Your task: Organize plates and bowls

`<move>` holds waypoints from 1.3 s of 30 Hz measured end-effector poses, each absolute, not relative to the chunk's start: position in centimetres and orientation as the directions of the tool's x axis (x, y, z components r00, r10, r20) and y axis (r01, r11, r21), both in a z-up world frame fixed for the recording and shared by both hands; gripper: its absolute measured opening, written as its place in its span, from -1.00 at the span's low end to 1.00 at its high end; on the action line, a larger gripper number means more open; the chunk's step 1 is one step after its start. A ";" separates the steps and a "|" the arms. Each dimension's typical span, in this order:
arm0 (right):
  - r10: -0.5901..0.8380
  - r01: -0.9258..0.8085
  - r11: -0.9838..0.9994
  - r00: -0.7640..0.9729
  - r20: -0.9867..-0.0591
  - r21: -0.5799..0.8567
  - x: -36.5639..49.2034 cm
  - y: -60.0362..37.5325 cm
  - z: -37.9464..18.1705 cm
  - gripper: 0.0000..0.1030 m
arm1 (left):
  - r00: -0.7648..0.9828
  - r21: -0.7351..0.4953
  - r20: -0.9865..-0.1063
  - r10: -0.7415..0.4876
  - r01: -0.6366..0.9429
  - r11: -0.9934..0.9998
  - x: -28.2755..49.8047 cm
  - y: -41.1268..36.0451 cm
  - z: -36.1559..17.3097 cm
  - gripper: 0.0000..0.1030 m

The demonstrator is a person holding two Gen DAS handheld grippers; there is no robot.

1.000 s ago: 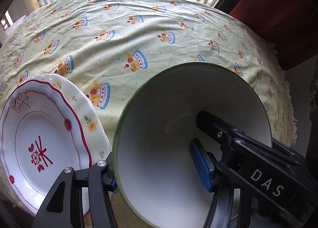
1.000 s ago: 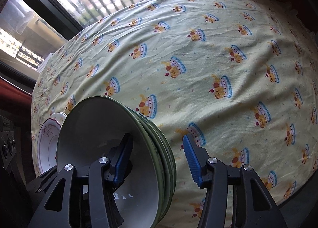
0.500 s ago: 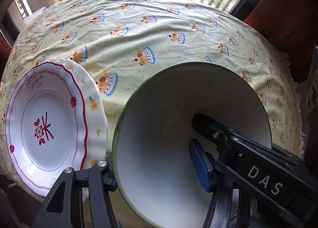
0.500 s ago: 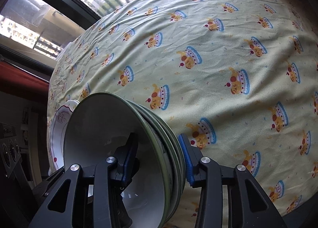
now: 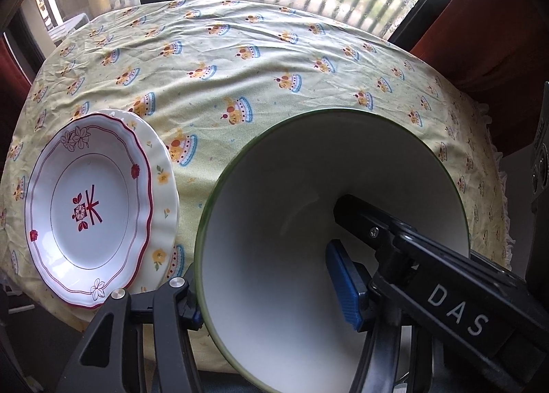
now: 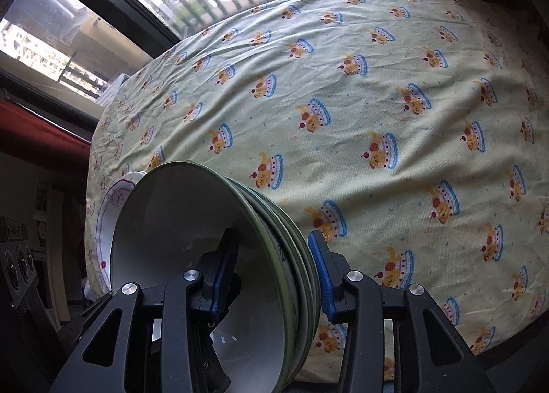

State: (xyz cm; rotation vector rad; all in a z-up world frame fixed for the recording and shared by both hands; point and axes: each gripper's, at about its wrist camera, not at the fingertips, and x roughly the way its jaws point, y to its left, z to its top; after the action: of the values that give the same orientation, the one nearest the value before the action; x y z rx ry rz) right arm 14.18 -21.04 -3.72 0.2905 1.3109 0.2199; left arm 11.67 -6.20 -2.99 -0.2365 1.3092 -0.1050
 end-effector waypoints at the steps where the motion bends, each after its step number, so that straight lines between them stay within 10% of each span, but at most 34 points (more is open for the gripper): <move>1: 0.323 0.001 0.943 0.249 -0.913 0.334 14.1 -20.9 -3.4 -0.12 | 0.264 -0.229 -0.942 -0.207 -0.055 0.972 11.6 -6.0 -2.7 0.15; 39: 0.240 0.072 0.959 0.311 -0.920 0.274 13.4 0.1 -2.8 -0.12 | 0.222 -0.291 -0.931 -0.289 0.024 0.956 12.8 14.9 -3.9 0.05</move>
State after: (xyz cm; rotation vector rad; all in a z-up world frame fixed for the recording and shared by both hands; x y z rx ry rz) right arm 13.37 0.14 -2.79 0.2860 1.2545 0.1128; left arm 12.81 14.94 -3.87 -0.2327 1.3327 -0.2188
